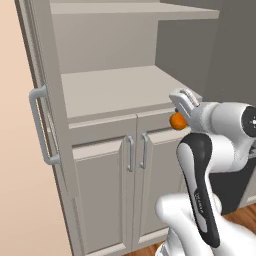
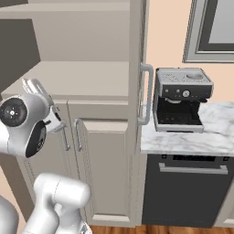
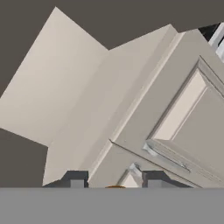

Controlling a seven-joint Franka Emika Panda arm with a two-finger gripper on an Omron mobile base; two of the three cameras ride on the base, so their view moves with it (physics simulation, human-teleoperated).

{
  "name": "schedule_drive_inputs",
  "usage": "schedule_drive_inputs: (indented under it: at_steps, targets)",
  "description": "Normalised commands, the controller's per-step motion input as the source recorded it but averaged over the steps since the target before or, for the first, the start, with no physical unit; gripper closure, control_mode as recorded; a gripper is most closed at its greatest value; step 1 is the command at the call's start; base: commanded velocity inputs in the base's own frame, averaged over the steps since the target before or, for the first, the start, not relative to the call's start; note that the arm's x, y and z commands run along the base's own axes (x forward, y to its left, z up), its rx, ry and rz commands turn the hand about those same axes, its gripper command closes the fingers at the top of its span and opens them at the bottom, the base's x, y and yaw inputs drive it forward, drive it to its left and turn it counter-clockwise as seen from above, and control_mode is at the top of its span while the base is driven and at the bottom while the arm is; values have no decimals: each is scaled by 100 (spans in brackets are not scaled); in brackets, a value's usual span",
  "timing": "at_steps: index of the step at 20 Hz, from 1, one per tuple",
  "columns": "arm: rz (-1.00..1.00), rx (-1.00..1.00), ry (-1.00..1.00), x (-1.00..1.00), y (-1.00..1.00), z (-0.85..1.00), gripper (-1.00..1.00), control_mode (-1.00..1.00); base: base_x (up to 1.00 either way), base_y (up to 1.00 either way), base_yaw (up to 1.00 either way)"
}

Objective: Pick the tangerine from the counter and place it in the cabinet. Then close the cabinet.

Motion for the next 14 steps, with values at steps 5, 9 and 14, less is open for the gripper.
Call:
schedule_drive_inputs:
  at_steps: [5, 9, 14]
  targets:
    - [0, 7, 9, 50, 8, 55, 100, -100, 0, 0, 0]
    - [0, 5, 17, 58, 2, 46, 100, -100, 0, 0, 0]
    - [0, 0, 6, 86, 0, 3, 100, -100, 0, 0, 0]
